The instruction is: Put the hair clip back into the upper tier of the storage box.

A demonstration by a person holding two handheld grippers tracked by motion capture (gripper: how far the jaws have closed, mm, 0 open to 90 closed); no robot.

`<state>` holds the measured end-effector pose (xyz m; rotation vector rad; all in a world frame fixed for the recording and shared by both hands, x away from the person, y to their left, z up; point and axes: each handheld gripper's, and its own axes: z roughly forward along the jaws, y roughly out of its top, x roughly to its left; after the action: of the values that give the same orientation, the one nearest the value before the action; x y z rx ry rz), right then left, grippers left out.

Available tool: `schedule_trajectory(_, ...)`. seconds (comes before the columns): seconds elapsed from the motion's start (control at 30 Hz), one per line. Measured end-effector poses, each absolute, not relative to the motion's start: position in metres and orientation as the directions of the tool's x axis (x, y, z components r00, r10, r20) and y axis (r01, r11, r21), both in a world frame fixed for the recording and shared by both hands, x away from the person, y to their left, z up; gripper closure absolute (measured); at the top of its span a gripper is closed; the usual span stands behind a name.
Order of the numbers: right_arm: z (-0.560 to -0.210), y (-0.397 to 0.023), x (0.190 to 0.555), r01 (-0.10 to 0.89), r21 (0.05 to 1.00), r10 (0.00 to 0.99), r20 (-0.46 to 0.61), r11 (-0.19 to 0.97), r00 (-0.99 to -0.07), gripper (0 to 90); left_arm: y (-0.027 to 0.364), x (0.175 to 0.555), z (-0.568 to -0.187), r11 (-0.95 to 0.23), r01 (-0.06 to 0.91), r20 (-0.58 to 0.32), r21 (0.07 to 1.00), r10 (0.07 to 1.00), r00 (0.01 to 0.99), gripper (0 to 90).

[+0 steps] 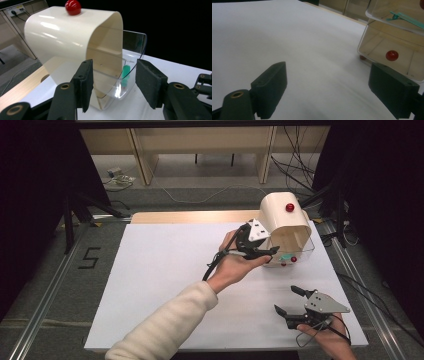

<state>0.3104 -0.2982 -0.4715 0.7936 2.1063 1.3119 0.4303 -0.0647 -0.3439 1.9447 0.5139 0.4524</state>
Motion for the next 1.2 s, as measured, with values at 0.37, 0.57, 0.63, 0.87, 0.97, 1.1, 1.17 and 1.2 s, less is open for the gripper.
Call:
schedule_trajectory(0.37, -0.471, -0.298, 0.31, 0.2, 0.911, 0.715, -0.132, 0.361, -0.686, 16.3, -0.017, 0.42, -0.35, -0.374, 0.17, 0.086, 0.912, 0.579, 0.811, 45.0)
schedule_trajectory(0.57, -0.471, -0.298, 0.31, 0.201, 0.91, 0.713, -0.131, 0.362, -0.689, 16.3, 0.003, 0.416, -0.353, -0.371, 0.187, 0.08, 0.91, 0.597, 0.798, 43.3)
schedule_trajectory(0.63, -0.471, -0.297, 0.31, 0.203, 0.91, 0.714, -0.131, 0.362, -0.688, 16.3, 0.009, 0.415, -0.354, -0.367, 0.191, 0.073, 0.911, 0.599, 0.797, 42.9)
schedule_trajectory(0.87, -0.471, -0.297, 0.31, 0.204, 0.91, 0.718, -0.131, 0.361, -0.684, 16.3, 0.021, 0.41, -0.356, -0.364, 0.195, 0.074, 0.911, 0.609, 0.789, 42.7)
schedule_trajectory(0.97, -0.471, -0.298, 0.31, 0.203, 0.911, 0.719, -0.131, 0.359, -0.682, 16.3, 0.027, 0.407, -0.358, -0.358, 0.197, 0.072, 0.913, 0.615, 0.785, 42.7)
schedule_trajectory(1.1, -0.472, -0.298, 0.31, 0.205, 0.91, 0.718, -0.13, 0.36, -0.684, 16.2, 0.036, 0.405, -0.362, -0.357, 0.208, 0.067, 0.911, 0.624, 0.778, 42.9)
schedule_trajectory(1.17, -0.471, -0.297, 0.31, 0.205, 0.91, 0.719, -0.13, 0.359, -0.683, 16.3, 0.039, 0.404, -0.363, -0.354, 0.213, 0.063, 0.91, 0.628, 0.776, 42.9)
schedule_trajectory(1.2, -0.472, -0.297, 0.31, 0.203, 0.912, 0.717, -0.128, 0.357, -0.685, 16.3, 0.04, 0.404, -0.364, -0.355, 0.214, 0.063, 0.91, 0.629, 0.775, 43.0)
